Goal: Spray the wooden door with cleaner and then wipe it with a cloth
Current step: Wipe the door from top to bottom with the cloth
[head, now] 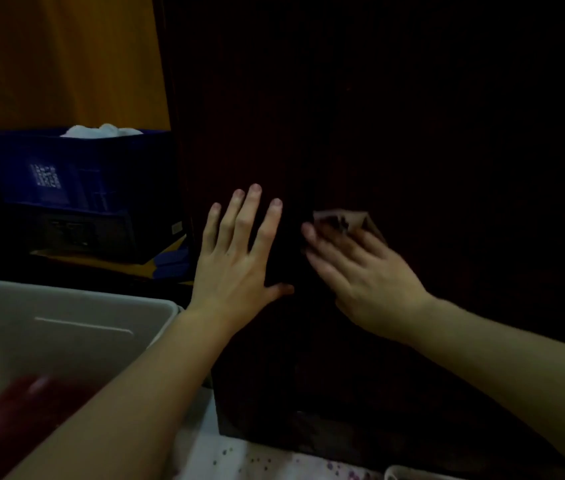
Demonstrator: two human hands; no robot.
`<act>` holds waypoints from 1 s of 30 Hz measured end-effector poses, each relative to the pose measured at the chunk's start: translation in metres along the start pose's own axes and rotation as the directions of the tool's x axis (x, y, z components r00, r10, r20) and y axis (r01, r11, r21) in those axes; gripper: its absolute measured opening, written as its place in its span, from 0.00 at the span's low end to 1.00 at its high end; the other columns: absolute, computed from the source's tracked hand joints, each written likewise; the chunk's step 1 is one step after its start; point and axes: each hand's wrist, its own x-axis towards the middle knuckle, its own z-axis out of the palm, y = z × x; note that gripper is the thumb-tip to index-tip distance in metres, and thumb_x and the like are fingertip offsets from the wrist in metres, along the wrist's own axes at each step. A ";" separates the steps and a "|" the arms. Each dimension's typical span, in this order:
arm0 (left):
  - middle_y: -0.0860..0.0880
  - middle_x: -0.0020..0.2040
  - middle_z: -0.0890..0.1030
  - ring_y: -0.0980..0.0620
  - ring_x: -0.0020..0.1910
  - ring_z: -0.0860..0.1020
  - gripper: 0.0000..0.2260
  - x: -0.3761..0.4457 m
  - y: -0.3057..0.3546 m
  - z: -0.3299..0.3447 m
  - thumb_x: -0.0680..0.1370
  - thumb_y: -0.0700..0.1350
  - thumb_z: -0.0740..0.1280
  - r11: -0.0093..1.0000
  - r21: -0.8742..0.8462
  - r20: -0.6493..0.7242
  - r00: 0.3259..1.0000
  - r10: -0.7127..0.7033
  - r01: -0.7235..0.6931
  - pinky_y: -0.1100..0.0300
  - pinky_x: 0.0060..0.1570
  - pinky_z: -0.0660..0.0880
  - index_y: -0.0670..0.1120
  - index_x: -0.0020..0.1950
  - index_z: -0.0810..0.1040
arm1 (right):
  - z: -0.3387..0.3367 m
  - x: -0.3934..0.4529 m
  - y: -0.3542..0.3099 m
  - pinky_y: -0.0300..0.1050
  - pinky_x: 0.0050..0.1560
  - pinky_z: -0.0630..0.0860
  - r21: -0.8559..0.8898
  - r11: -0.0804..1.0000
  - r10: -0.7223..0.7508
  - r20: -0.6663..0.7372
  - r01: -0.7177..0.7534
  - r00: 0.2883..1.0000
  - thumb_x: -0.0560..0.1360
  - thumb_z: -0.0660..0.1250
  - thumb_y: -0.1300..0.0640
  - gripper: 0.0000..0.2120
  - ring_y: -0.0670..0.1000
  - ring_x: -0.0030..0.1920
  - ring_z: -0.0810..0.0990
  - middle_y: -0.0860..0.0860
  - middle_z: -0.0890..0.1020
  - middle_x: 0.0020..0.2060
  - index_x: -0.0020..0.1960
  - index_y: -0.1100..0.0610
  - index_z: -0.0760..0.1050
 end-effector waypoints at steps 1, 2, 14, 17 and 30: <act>0.39 0.77 0.52 0.39 0.77 0.52 0.52 0.001 0.001 0.000 0.64 0.63 0.75 0.999 0.006 -0.006 0.999 0.035 -0.035 0.39 0.74 0.52 0.46 0.79 0.53 | 0.005 -0.011 -0.005 0.56 0.75 0.40 -0.010 0.999 -0.051 0.042 0.052 0.998 0.72 0.67 0.51 0.35 0.59 0.78 0.50 0.61 0.56 0.76 0.74 0.62 0.63; 0.39 0.77 0.52 0.39 0.77 0.52 0.51 0.002 0.002 0.001 0.65 0.62 0.75 0.997 0.011 -0.016 0.997 0.079 -0.079 0.38 0.74 0.52 0.47 0.79 0.53 | 0.007 -0.019 -0.006 0.56 0.76 0.38 -0.022 0.996 -0.087 0.069 0.089 0.994 0.72 0.67 0.51 0.35 0.59 0.78 0.47 0.60 0.55 0.77 0.75 0.61 0.61; 0.37 0.75 0.49 0.35 0.76 0.46 0.41 0.013 0.026 0.021 0.68 0.64 0.61 0.988 -0.143 -0.090 0.995 0.052 -0.065 0.38 0.75 0.42 0.47 0.76 0.58 | 0.012 -0.034 -0.009 0.57 0.76 0.43 -0.047 0.995 0.086 0.045 -0.084 0.995 0.72 0.67 0.51 0.38 0.57 0.78 0.49 0.59 0.52 0.78 0.77 0.60 0.57; 0.37 0.75 0.48 0.35 0.76 0.46 0.41 0.013 0.031 0.023 0.68 0.64 0.62 0.987 -0.152 -0.096 0.994 0.042 -0.057 0.38 0.74 0.41 0.46 0.75 0.59 | 0.010 -0.046 -0.004 0.56 0.76 0.47 -0.049 0.999 0.011 0.078 -0.008 0.997 0.71 0.69 0.51 0.38 0.57 0.78 0.52 0.59 0.55 0.78 0.76 0.60 0.58; 0.35 0.74 0.43 0.30 0.75 0.43 0.50 0.018 0.053 0.015 0.64 0.70 0.67 1.000 -0.024 -0.059 0.998 0.012 -0.013 0.36 0.73 0.40 0.52 0.79 0.52 | 0.003 -0.077 0.014 0.54 0.76 0.42 0.028 0.968 0.252 -0.043 -0.250 0.967 0.71 0.64 0.52 0.36 0.56 0.77 0.52 0.58 0.55 0.78 0.76 0.59 0.59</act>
